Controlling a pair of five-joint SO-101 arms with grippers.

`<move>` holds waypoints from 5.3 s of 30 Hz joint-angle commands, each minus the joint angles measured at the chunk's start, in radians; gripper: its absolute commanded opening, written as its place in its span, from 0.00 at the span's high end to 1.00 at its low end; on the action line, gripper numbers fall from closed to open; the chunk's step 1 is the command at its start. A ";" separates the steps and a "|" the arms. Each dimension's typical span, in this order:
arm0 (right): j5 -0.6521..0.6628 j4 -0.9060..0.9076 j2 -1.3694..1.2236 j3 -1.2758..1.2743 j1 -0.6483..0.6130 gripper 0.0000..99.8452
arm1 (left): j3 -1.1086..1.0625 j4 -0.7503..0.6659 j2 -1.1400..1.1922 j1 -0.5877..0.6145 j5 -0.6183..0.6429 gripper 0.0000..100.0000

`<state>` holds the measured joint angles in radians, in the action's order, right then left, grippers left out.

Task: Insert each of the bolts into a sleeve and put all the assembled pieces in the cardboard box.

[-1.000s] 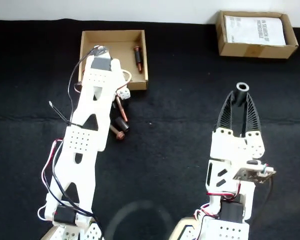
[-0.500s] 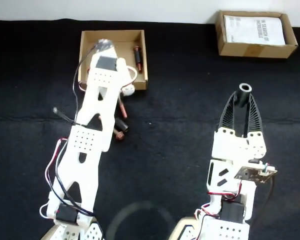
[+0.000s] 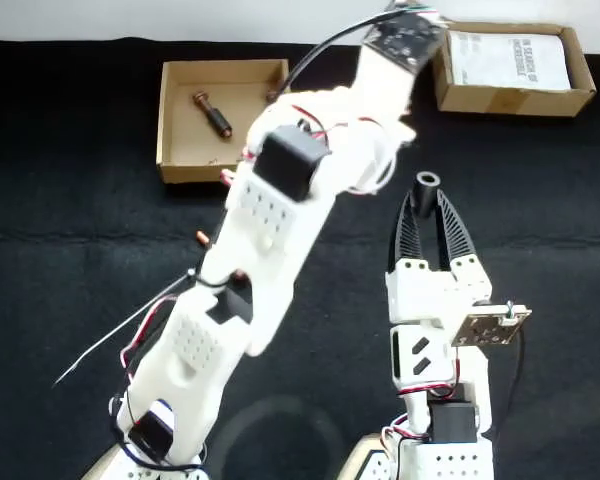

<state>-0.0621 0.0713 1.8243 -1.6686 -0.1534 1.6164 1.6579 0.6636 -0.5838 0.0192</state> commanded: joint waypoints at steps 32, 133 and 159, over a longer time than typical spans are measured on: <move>-0.003 0.005 0.002 -0.136 -0.085 0.99 | -0.699 0.109 -1.038 0.068 -0.006 0.99; 0.034 -0.002 0.008 -0.137 -0.160 0.99 | -1.845 -1.026 -1.153 -0.079 0.367 0.99; 0.034 -0.002 0.008 -0.136 -0.160 0.99 | -1.774 -0.783 -1.145 -0.079 0.310 0.82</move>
<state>-0.0330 0.0729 1.8243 -1.6686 -0.3145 -0.2064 0.8263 -0.4733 -0.6467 0.3475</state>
